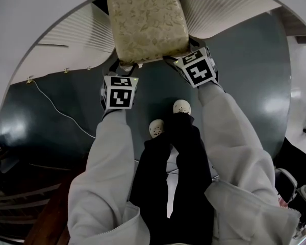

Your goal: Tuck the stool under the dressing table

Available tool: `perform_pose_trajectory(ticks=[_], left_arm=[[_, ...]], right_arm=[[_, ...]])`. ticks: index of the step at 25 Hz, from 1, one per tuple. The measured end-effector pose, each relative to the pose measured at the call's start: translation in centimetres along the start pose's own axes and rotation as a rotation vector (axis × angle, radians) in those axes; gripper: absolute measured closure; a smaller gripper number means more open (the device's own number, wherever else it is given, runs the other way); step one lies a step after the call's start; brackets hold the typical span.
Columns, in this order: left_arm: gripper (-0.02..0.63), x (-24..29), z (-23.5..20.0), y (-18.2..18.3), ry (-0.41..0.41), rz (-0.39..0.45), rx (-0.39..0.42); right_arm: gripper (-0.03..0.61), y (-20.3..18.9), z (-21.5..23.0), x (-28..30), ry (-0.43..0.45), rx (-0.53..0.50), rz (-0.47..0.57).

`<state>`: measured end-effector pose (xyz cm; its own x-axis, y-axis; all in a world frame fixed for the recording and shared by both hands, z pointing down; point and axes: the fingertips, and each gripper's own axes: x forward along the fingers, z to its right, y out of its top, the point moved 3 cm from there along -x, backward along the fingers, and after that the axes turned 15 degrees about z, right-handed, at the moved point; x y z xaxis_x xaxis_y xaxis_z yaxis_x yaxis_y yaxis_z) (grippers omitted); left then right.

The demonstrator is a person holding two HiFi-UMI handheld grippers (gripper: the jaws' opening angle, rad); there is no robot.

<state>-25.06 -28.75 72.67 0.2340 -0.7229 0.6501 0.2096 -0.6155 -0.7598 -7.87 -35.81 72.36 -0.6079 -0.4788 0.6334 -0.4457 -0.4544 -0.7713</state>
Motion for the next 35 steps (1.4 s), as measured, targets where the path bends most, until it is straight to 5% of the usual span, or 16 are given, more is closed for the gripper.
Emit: perform_pose_trajectory(ticks=[26,31,35], left_arm=[[0.382,6.1,-7.1,7.4,0.094,0.155,-0.021],[0.392,6.5,-7.7,7.8,0.220,0.185,-0.099],[0.394,6.2,-7.6,7.5,0.242,0.187,-0.127]], right_arm=[[0.064,7.5,5.6,6.3,-0.097,0.032,0.141],[0.058,8.5,5.8,6.7,-0.183,-0.031,0.166],[0.094,8.9,4.7,5.9,-0.267,-0.154,0.198]])
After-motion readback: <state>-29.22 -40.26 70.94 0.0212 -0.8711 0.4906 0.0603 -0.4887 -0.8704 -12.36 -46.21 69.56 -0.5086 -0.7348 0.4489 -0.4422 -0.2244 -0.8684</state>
